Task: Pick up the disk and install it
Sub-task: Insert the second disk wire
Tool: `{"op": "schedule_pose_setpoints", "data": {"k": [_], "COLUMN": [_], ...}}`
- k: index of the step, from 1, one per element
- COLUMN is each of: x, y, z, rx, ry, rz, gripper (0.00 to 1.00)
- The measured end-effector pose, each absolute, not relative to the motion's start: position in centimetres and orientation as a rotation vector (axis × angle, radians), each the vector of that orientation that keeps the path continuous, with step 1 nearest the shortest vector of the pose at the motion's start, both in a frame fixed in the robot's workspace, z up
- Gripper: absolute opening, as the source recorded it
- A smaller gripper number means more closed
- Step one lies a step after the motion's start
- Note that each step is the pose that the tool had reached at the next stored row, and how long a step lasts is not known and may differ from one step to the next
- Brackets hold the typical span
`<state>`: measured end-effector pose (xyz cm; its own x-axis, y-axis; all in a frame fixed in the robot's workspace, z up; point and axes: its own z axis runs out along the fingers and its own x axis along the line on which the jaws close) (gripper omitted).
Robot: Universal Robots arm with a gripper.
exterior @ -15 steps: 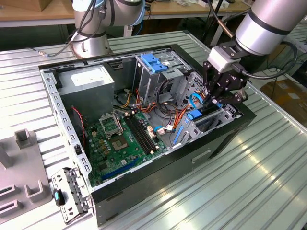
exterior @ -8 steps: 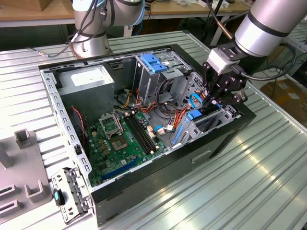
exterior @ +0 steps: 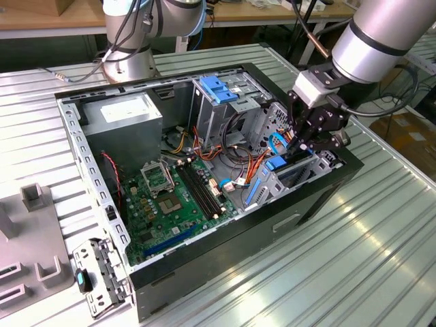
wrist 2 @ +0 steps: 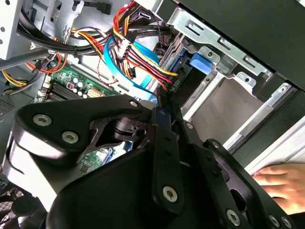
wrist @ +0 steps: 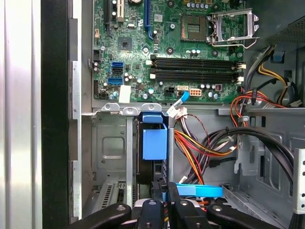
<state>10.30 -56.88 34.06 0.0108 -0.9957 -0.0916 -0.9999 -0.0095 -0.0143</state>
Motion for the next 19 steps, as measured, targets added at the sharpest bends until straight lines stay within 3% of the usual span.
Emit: {"op": "schedule_pose_setpoints", "data": {"k": [7, 9, 15, 17, 19], "x": [10.3, 10.3, 10.3, 10.3, 10.3], "y": [-56.9, -56.9, -56.9, -56.9, -56.9], "z": [34.1, 34.3, 35.6, 35.6, 35.6], "rx": [-2.179, -2.178, -2.178, -2.179, -2.179], "ry": [2.156, 2.155, 2.156, 2.156, 2.156], "rz": [0.085, 0.086, 0.085, 0.084, 0.085], "gripper": [0.16, 0.24, 0.24, 0.22, 0.11]}}
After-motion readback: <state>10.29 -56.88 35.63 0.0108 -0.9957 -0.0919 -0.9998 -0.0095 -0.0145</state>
